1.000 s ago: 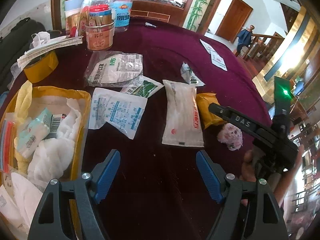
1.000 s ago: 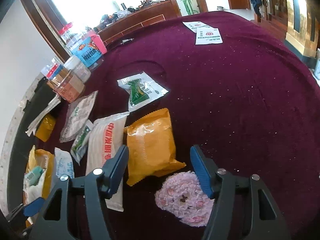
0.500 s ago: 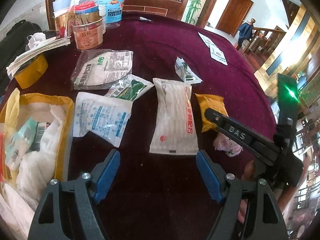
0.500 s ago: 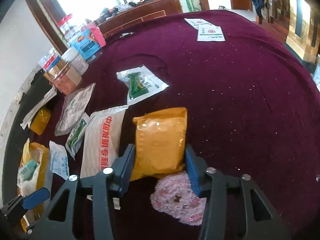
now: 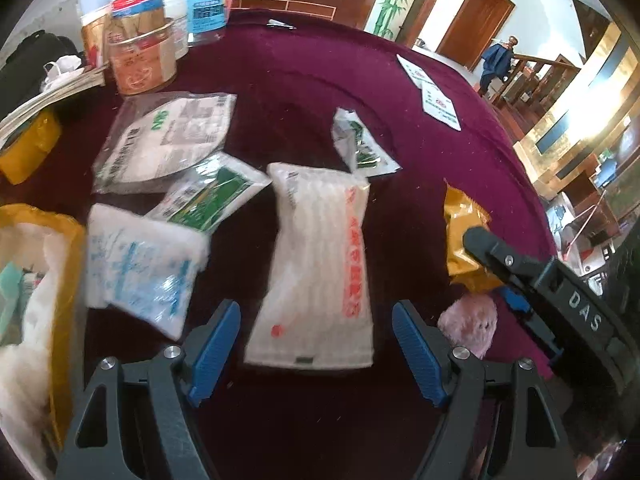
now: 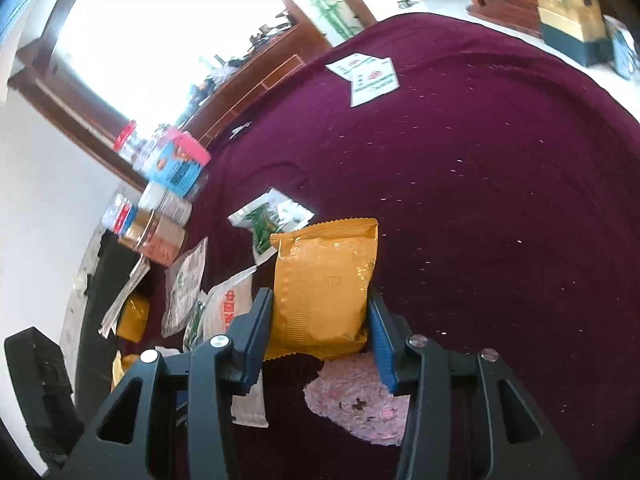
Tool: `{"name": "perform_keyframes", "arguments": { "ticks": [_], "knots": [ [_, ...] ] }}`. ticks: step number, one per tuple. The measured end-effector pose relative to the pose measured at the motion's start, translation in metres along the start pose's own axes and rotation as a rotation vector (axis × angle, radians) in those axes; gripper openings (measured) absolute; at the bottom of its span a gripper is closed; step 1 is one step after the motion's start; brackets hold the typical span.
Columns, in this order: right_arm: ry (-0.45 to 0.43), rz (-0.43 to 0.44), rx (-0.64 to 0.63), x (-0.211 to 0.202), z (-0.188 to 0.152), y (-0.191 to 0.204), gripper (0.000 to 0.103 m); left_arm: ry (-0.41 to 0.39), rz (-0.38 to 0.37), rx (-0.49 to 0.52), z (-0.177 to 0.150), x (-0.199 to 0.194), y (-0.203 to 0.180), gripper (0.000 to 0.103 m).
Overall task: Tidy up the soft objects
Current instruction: 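Close right gripper on the orange packet while left gripper grasps the white red-print packet, then lift orange packet and white red-print packet and carry both over the tray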
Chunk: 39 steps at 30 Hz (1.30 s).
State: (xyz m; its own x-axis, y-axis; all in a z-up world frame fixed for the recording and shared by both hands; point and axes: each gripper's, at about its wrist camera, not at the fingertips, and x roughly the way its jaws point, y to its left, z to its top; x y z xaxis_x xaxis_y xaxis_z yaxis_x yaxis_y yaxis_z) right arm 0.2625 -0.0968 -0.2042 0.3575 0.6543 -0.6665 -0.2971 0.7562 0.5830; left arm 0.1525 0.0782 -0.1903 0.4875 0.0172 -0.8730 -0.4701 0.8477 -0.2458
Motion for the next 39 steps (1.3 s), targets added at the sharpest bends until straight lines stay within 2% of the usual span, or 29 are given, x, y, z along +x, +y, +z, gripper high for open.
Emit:
{"name": "perform_keyframes", "arguments": {
  "ticks": [2, 7, 11, 12, 14, 21, 31, 39],
  "knots": [
    [0.004, 0.006, 0.022, 0.000, 0.001, -0.003, 0.044, 0.000, -0.009, 0.000, 0.004, 0.006, -0.003, 0.081],
    [0.022, 0.023, 0.017, 0.003, 0.001, -0.002, 0.044, 0.024, 0.044, 0.021, 0.009, 0.029, -0.009, 0.081],
    [0.028, 0.022, 0.010, 0.004, 0.000, -0.001, 0.044, -0.012, 0.067, 0.044, 0.007, 0.032, -0.011, 0.080],
    [0.028, 0.022, 0.010, 0.004, 0.000, -0.001, 0.044, -0.021, 0.072, 0.043, 0.006, 0.031, -0.010, 0.078],
    [0.027, 0.018, 0.009, 0.004, -0.001, -0.001, 0.044, -0.040, 0.113, 0.066, 0.003, 0.030, -0.010, 0.063],
    [0.028, 0.029, 0.006, 0.004, -0.003, 0.001, 0.044, -0.073, 0.136, 0.147, -0.018, 0.017, -0.008, 0.053],
    [0.018, 0.042, -0.007, 0.003, -0.005, 0.002, 0.044, -0.096, 0.127, 0.171, -0.033, 0.004, -0.009, 0.049],
    [0.009, 0.060, -0.020, 0.001, -0.006, 0.005, 0.044, -0.127, 0.064, 0.155, -0.039, -0.020, -0.007, 0.048]
  ]
}}
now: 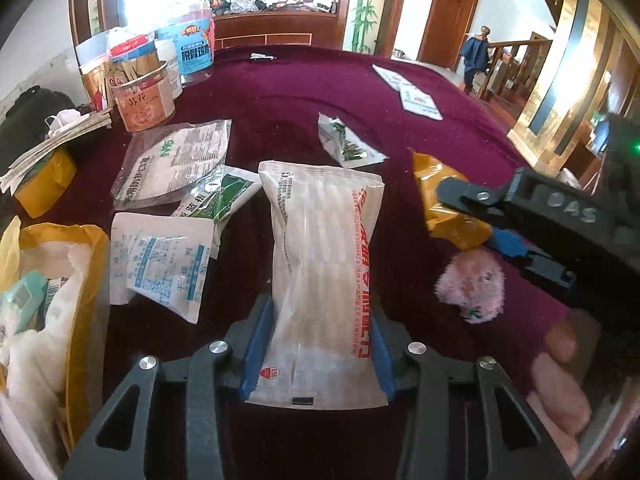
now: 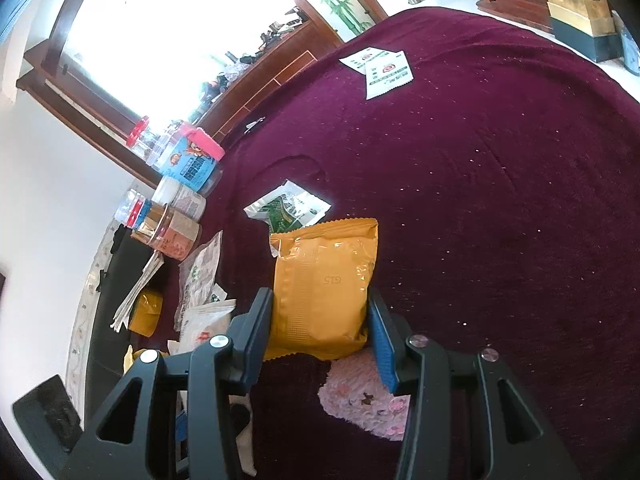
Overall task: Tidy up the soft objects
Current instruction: 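Lift orange packet and white red-print packet and carry both over the tray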
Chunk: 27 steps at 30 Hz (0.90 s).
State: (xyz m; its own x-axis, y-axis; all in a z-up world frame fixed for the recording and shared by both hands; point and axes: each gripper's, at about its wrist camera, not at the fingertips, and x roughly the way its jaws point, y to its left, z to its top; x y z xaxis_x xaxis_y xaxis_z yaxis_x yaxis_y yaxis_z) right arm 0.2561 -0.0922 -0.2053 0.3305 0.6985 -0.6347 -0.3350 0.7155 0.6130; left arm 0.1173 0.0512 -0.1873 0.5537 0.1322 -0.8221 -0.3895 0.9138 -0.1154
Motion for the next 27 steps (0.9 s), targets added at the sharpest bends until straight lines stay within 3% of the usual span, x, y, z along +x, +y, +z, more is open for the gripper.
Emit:
{"name": "perform_keyframes", "arguments": {
  "ticks": [7, 12, 21, 24, 27],
  "knots": [
    [-0.026, 0.040, -0.065, -0.005, -0.003, 0.014, 0.044, 0.015, -0.184, -0.067, -0.006, -0.047, 0.017, 0.048],
    [-0.042, 0.074, -0.123, -0.010, -0.008, 0.026, 0.045, -0.014, -0.261, -0.078, -0.020, -0.092, 0.034, 0.048],
    [-0.028, 0.045, -0.209, -0.009, -0.027, 0.054, 0.045, -0.033, -0.243, -0.165, -0.057, -0.145, 0.096, 0.048],
    [-0.007, 0.107, -0.153, -0.021, -0.043, 0.063, 0.045, -0.058, -0.214, -0.197, -0.062, -0.162, 0.122, 0.048],
    [-0.019, 0.156, -0.175, -0.045, -0.069, 0.092, 0.045, -0.090, -0.187, -0.237, -0.065, -0.178, 0.149, 0.048]
  ]
}}
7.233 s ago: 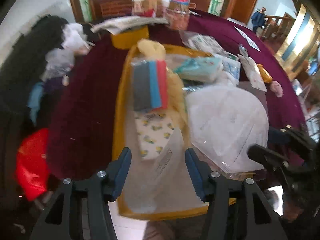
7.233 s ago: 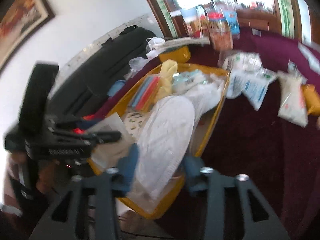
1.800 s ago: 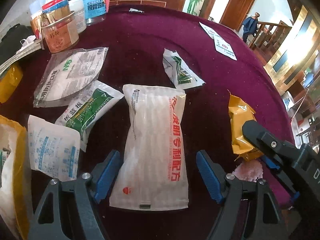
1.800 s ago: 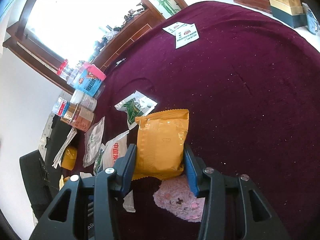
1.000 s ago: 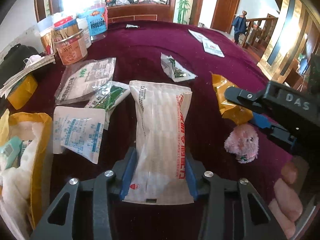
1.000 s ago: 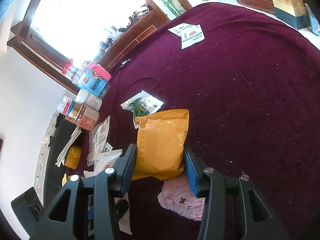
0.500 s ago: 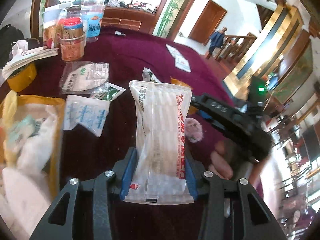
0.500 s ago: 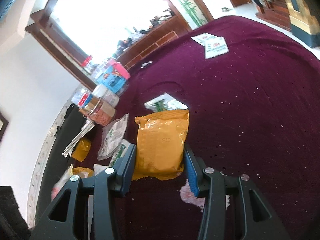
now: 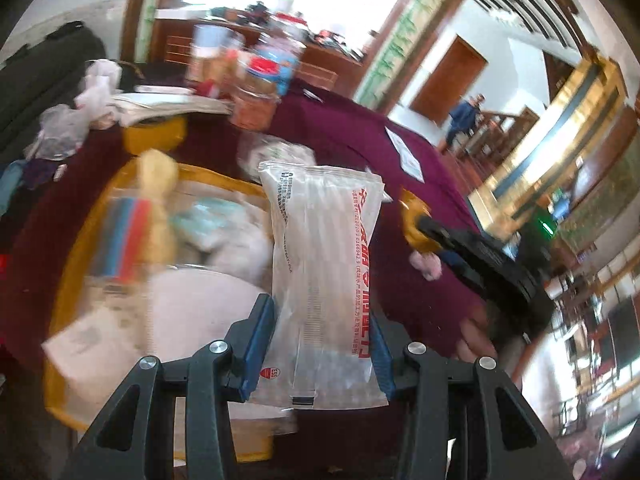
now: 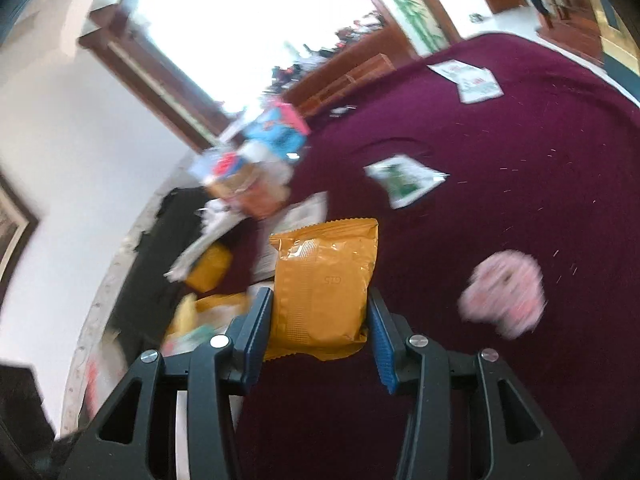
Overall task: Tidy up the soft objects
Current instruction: 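Lift orange packet and white red-print packet and carry both over the tray, then lower both packets into the tray and open both grippers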
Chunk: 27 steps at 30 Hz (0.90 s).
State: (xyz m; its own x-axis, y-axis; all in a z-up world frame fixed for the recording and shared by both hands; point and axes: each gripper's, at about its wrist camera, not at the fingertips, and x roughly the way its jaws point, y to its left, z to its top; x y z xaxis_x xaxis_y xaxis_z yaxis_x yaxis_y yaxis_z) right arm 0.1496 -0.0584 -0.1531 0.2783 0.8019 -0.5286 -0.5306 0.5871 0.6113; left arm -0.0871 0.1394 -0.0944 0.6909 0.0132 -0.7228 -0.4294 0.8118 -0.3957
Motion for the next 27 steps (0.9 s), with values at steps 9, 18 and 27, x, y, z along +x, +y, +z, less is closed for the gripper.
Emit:
{"name": "perform_keyframes", "arguments": {
  "ticks": [9, 18, 27],
  "knots": [
    [0.079, 0.140, -0.158, -0.009, -0.068, 0.108, 0.045, -0.060, 0.097, -0.093, 0.003, -0.030, 0.063, 0.048],
    [0.178, 0.089, -0.358, 0.035, -0.128, 0.170, 0.045, 0.042, 0.173, -0.084, -0.006, -0.012, 0.094, 0.048],
    [0.209, 0.033, -0.440, 0.055, -0.153, 0.181, 0.045, 0.103, 0.190, -0.138, -0.014, 0.009, 0.118, 0.049]
  ]
}}
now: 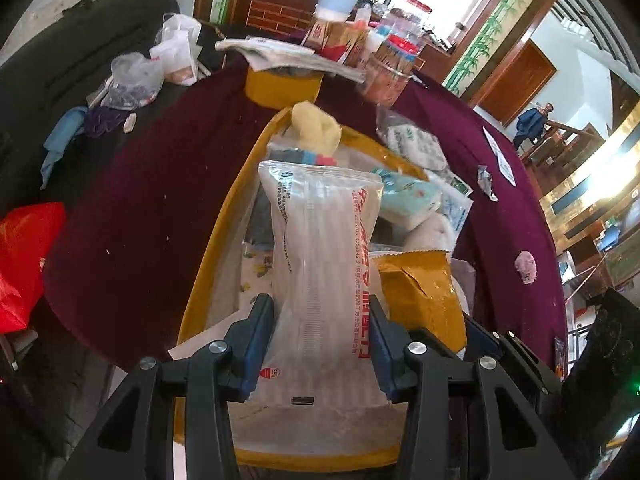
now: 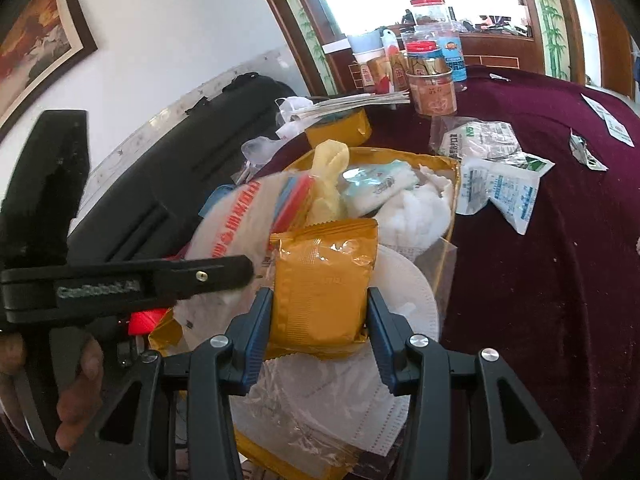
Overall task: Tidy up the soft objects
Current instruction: 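Lower both packets into the tray and open both grippers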
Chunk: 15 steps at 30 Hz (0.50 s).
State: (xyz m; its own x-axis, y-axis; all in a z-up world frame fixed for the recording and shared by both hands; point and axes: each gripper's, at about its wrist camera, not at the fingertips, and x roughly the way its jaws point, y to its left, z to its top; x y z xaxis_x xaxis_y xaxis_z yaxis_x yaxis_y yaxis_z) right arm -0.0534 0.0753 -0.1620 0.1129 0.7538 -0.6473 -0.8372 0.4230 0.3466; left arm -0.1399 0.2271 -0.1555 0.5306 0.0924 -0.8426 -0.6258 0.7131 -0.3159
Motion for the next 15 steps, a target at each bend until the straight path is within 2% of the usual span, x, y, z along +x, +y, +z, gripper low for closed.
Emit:
{"name": "perform_keyframes", "arguments": {
  "ticks": [6, 11, 13, 15],
  "knots": [
    [-0.003, -0.016, -0.019, 0.002, -0.004, 0.004, 0.048, 0.029, 0.014, -0.015, 0.000, 0.009, 0.002, 0.050],
    [-0.006, 0.008, -0.016, -0.002, -0.004, 0.003, 0.058, -0.007, 0.028, -0.044, 0.004, 0.004, 0.004, 0.070],
    [-0.018, 0.013, -0.027, -0.006, -0.005, 0.004, 0.062, -0.025, 0.034, -0.059, 0.005, 0.001, 0.006, 0.072],
    [-0.032, 0.018, -0.034, -0.009, -0.005, 0.005, 0.063, -0.032, 0.037, -0.070, 0.006, 0.000, 0.008, 0.073]
  ]
}}
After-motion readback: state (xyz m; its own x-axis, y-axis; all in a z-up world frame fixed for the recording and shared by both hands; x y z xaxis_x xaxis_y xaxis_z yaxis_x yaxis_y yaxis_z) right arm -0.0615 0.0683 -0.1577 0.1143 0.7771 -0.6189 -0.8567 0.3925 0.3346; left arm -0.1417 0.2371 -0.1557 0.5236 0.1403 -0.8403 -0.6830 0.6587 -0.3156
